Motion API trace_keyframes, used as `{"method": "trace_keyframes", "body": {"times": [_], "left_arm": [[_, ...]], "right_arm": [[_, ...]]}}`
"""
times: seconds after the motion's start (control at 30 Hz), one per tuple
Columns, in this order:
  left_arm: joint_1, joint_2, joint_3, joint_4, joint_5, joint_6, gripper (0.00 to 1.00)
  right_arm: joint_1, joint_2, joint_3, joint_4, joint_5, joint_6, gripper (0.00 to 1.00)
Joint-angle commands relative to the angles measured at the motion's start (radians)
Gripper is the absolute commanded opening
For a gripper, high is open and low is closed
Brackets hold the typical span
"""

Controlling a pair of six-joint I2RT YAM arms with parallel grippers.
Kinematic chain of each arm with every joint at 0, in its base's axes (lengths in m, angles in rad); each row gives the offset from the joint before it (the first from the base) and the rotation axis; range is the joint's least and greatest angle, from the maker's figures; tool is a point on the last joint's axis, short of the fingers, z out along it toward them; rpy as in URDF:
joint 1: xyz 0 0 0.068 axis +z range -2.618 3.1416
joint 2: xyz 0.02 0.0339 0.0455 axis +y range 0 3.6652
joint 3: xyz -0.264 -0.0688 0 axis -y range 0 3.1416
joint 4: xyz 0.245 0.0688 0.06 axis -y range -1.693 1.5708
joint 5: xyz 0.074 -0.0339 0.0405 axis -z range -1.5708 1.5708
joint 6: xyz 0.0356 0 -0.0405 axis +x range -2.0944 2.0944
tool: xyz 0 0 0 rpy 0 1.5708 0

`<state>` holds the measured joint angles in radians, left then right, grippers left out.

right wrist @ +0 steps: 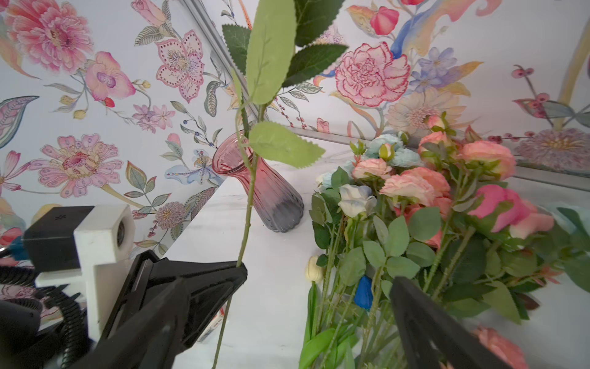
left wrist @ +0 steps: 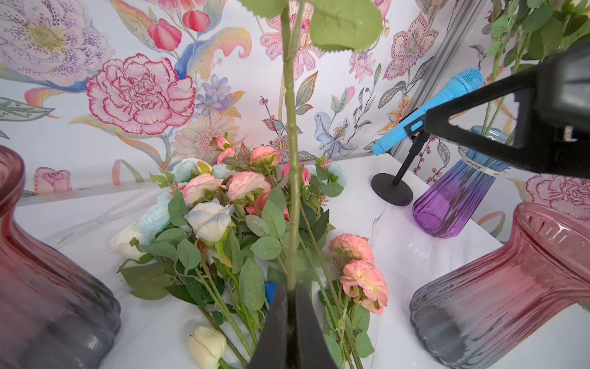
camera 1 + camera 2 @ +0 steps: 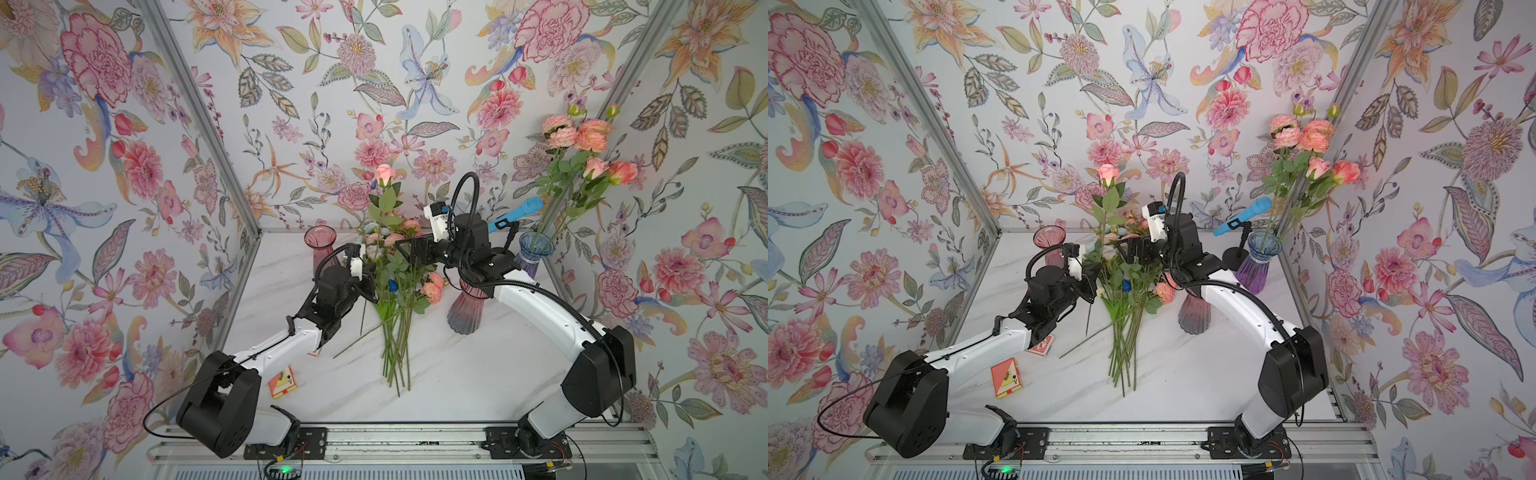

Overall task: Place the pink flowers into the vase
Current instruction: Place the flower in the vase.

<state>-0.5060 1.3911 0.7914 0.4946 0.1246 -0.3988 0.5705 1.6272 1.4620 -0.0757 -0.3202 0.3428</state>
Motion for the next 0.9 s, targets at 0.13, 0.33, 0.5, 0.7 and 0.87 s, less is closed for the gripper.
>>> {"method": "trace_keyframes", "body": {"times": [0.13, 0.33, 0.5, 0.7, 0.87], "left_arm": [[-0.002, -0.044, -0.029, 0.033, 0.027, 0.035, 0.00], [-0.004, -0.073, -0.041, 0.033, 0.041, 0.032, 0.00], [-0.004, -0.094, -0.055, 0.020, 0.047, 0.034, 0.00], [-0.002, -0.123, -0.070, -0.009, 0.025, 0.045, 0.00], [0.003, -0.126, -0.070, -0.051, 0.002, 0.037, 0.00]], "right_arm": [[0.052, 0.111, 0.134, 0.010, -0.030, 0.029, 0.95], [0.070, 0.211, 0.231, 0.010, -0.019, 0.034, 0.77], [0.123, 0.266, 0.299, 0.010, 0.007, 0.031, 0.55], [0.154, 0.304, 0.357, 0.010, 0.044, 0.019, 0.21], [0.167, 0.310, 0.373, 0.008, 0.107, -0.028, 0.00]]}}
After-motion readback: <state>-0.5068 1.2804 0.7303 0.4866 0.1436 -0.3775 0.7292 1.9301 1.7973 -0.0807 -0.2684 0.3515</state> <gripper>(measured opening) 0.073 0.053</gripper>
